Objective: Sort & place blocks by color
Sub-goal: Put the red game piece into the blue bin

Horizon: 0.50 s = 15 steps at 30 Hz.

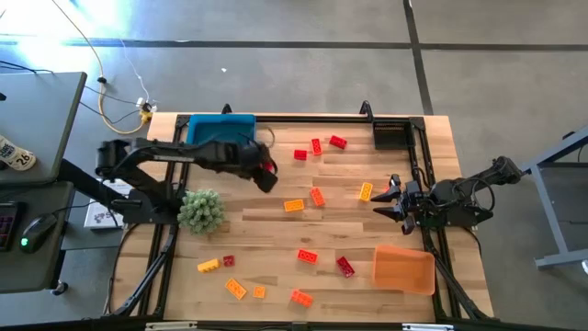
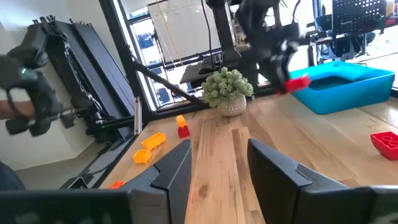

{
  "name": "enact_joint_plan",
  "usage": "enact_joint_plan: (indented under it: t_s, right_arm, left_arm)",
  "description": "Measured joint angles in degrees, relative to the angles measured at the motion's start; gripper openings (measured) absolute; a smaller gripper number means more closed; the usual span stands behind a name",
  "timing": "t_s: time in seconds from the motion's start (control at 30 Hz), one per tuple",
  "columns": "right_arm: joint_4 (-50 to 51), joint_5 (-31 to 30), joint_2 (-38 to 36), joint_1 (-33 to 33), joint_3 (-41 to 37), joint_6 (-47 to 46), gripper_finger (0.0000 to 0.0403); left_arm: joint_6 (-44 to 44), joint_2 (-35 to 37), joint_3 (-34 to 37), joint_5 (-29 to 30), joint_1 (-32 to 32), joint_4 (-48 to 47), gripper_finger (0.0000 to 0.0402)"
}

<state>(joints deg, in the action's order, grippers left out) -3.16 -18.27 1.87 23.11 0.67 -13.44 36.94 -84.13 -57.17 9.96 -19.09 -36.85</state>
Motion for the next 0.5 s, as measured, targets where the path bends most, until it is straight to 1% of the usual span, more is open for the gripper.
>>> enact_joint_plan:
  t_s: [0.13, 0.27, 0.5]
  right_arm:
    - [0.00, 0.00, 0.00, 0.01, 0.00, 0.01, 0.0144]
    - [0.00, 0.01, 0.00, 0.00, 0.00, 0.01, 0.0144]
    - [0.01, 0.01, 0.02, 0.01, 0.00, -0.01, 0.0144]
  left_arm:
    - [-4.92, 4.58, 0.00, 2.05, -4.39, -0.73, 0.0108]
    - [-10.06, 7.51, 0.00, 3.05, -9.29, -1.05, 0.0108]
    - [-17.02, 8.15, 0.00, 4.81, -18.51, -3.26, 0.0109]
